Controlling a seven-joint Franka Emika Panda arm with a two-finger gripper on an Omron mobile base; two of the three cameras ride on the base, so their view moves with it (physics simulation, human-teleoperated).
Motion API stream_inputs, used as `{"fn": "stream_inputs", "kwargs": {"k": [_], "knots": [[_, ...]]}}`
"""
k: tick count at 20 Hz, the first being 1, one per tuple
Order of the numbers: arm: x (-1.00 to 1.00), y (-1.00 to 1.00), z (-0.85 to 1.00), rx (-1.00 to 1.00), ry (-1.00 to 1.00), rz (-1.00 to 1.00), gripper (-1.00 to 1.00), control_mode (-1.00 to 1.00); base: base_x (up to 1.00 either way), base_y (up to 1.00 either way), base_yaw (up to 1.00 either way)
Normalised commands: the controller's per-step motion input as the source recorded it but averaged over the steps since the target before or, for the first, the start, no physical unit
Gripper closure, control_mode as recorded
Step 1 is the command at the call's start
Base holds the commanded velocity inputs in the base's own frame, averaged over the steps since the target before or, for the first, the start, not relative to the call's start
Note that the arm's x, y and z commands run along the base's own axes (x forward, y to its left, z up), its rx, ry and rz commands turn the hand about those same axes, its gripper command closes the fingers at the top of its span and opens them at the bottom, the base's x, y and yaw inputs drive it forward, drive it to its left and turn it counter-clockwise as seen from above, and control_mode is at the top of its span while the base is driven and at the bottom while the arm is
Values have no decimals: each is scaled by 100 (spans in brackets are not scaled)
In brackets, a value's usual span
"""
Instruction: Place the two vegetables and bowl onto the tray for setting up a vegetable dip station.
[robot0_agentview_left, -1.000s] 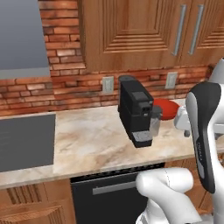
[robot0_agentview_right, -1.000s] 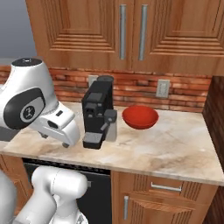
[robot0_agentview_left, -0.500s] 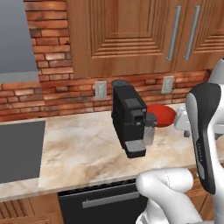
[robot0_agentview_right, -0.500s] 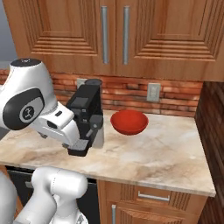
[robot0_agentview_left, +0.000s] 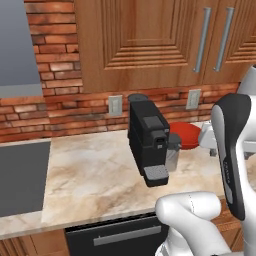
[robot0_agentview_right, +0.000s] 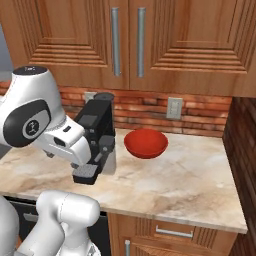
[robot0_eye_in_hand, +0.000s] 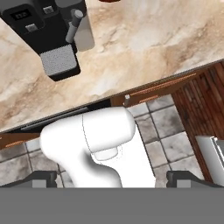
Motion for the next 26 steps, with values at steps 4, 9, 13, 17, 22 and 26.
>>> {"fn": "stream_inputs", "kwargs": {"k": [4, 9, 13, 17, 22, 26], "knots": [[0, 0, 0, 0, 0, 0, -100, 100, 15, -50, 0], [0, 0, 0, 0, 0, 0, -100, 100, 23, -50, -2], [0, 0, 0, 0, 0, 0, -100, 100, 4, -24, 0], [24, -48, -10, 9, 0, -8, -100, -100, 0, 0, 0], [62, -76, -24, 20, 0, -14, -100, -100, 0, 0, 0], [69, -43, -29, 20, 0, -12, -100, -100, 0, 0, 0]]}}
